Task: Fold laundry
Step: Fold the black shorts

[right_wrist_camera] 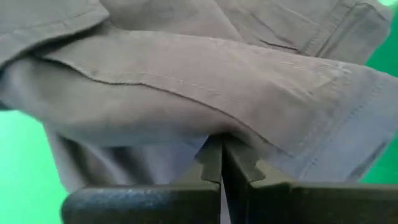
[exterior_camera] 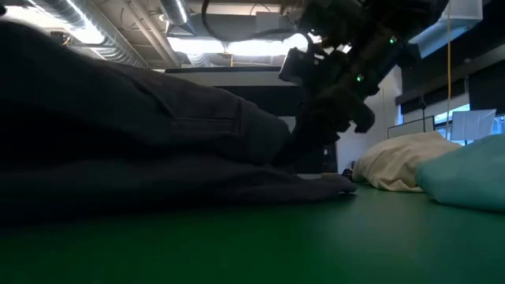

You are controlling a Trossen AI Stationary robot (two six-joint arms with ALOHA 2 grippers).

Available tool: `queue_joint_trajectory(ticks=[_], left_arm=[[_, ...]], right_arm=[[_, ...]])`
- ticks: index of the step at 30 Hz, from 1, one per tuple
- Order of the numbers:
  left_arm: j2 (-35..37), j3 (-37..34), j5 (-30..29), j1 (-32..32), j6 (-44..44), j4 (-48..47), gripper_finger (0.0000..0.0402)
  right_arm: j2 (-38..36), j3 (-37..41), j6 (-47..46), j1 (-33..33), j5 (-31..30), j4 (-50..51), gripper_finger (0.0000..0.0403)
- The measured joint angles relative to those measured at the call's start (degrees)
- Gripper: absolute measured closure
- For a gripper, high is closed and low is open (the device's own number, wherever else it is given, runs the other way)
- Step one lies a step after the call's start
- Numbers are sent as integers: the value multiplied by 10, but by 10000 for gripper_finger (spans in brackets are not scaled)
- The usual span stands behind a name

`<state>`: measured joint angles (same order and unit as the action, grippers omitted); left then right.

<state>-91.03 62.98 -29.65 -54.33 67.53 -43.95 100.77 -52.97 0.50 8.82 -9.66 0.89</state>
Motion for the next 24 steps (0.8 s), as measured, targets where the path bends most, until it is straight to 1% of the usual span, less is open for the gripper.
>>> queue_joint_trajectory(ticks=[4, 7, 10, 14, 20, 22, 24], left_arm=[[13, 0, -18, 0, -3, -19, 185], [13, 0, -19, 0, 4, -50, 185], [13, 0, -18, 0, 45, -99, 185], [13, 0, -27, 0, 112, -174, 185], [12, 0, -28, 0, 145, -241, 185], [12, 0, -27, 1, 175, -269, 185], [12, 0, -13, 2, 207, -289, 185]], right_arm=[[16, 0, 0, 0, 2, -19, 402], [24, 0, 0, -1, 2, -34, 402], [25, 0, -1, -6, -3, -39, 402], [25, 0, -3, -11, -32, -42, 402], [25, 0, -6, -18, -33, -43, 402], [25, 0, -6, -18, -33, -43, 402], [25, 0, -6, -18, -33, -42, 402]])
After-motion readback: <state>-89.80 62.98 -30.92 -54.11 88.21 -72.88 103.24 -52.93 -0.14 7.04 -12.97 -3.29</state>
